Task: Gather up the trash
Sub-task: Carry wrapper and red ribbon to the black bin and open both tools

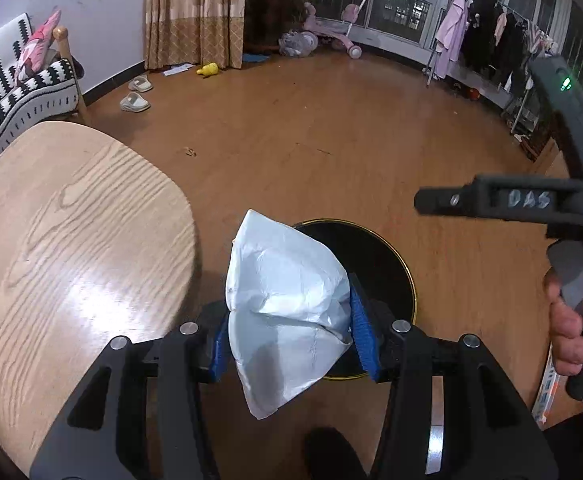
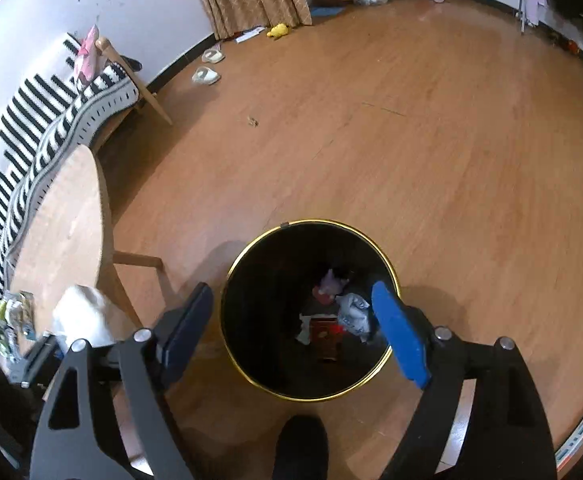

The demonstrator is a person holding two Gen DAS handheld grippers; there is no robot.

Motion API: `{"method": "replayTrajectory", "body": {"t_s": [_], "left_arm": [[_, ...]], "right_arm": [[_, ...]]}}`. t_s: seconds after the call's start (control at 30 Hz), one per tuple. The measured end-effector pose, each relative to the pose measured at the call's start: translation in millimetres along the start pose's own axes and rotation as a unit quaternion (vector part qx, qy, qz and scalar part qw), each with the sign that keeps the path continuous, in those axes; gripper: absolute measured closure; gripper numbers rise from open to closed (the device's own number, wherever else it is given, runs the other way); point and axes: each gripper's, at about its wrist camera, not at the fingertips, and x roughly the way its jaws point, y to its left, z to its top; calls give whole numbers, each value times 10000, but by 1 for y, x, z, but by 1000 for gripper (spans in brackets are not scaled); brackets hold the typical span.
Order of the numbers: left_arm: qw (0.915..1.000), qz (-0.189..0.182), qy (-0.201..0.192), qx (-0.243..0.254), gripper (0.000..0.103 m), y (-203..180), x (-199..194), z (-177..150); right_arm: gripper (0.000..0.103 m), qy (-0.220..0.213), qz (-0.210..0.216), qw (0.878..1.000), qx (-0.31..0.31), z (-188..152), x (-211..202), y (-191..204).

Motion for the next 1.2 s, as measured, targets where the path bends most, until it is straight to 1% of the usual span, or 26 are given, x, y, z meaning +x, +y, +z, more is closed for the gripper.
{"method": "replayTrajectory", "body": {"t_s": [0.13,0.37,0.43,0.5,0.53,0.7,0.83,0.93,1.0,1.1,1.17,1.2], "left_arm": [[9999,-111,102,-23,54,-6,13,-2],[9994,-306,166,-27,54,-15,31,2],[9993,-319,207,-21,50,-15,37,2],[9994,-270,212,-54,25,-15,41,2],[9995,-231,184,-80,22,-14,41,2],[9994,-240,190,-161,21,-10,36,5],[9996,-197,109,-184,21,-2,17,5],[9998,-47,-7,-193,15,15,-9,4],[9995,77,-107,-290,10,30,-32,1],[9984,268,-227,-434,10,57,-70,-6],[9970,473,-339,-519,10,76,-95,-14],[9952,637,-426,-602,10,91,-112,-20]], "right_arm": [[23,-33,-44,10000,10,0,-3,-4],[23,-110,-76,9999,77,0,-11,-8],[23,-127,-73,9999,84,0,-12,-10],[23,-145,-91,9998,104,-1,-13,-13],[23,-145,-95,9998,112,-1,-13,-14],[23,-142,-132,9997,145,-3,-15,-14],[23,-111,-30,9999,13,-3,-16,3],[23,-110,71,9997,-191,-3,-18,26],[23,-126,174,9990,-382,-3,-20,49],[23,-152,333,9971,-670,-7,-22,87],[23,-104,481,9948,-893,-11,-19,119],[23,-86,540,9936,-989,-13,-18,134]]}}
